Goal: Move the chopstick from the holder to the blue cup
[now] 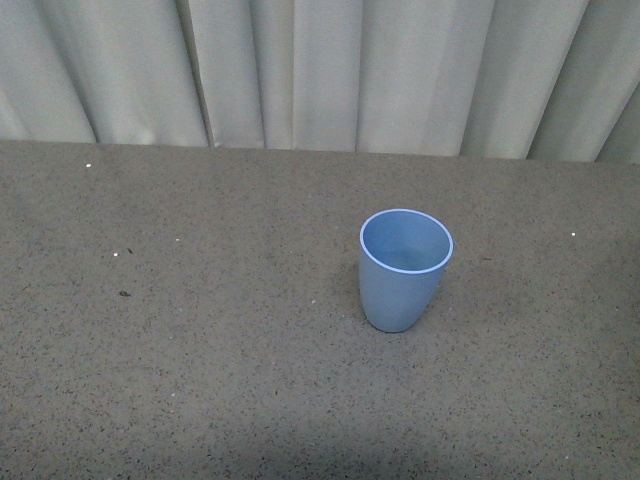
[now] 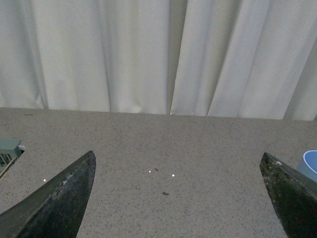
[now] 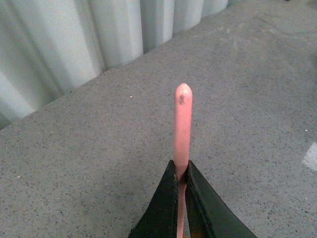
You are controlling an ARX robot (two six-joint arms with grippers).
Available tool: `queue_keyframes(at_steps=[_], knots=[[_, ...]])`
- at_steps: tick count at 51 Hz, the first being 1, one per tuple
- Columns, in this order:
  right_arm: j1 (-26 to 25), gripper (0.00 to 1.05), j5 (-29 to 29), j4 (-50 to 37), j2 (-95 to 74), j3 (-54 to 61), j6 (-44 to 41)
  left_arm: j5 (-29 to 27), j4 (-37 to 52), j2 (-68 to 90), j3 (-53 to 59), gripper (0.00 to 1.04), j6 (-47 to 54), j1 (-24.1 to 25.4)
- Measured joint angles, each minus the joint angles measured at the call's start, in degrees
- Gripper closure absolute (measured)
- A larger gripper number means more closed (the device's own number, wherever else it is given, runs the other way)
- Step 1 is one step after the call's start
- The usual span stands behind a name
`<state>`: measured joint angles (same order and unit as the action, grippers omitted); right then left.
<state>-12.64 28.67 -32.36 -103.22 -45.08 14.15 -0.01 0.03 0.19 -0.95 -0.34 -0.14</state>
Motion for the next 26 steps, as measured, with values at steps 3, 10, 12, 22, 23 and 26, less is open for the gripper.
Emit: queue_keyframes(at_steps=[3, 10, 12, 22, 23, 26], knots=[[-0.1, 1.03, 0.0, 0.3, 0.4, 0.2, -0.1, 0.0, 0.0, 0.0, 0.0, 0.07, 0.0, 0.0], [0.0, 1.03, 0.2, 2.3, 3.7, 0.2, -0.3, 0.0, 0.0, 0.0, 0.0, 0.07, 0.0, 0.0], [0.0, 1.03, 0.2, 2.5, 4.8, 0.2, -0.5, 0.0, 0.0, 0.0, 0.0, 0.07, 0.0, 0.0], [0.3, 1.03, -0.6, 7.9, 16.8, 0.2, -2.6, 0.0, 0.0, 0.0, 0.0, 0.07, 0.0, 0.0], [0.4, 1.03, -0.8, 8.1, 17.9, 0.2, -2.9, 0.0, 0.0, 0.0, 0.0, 0.07, 0.0, 0.0], [0.7, 1.03, -1.9, 9.4, 22.0, 0.2, -3.4, 0.0, 0.0, 0.0, 0.0, 0.07, 0.0, 0.0]])
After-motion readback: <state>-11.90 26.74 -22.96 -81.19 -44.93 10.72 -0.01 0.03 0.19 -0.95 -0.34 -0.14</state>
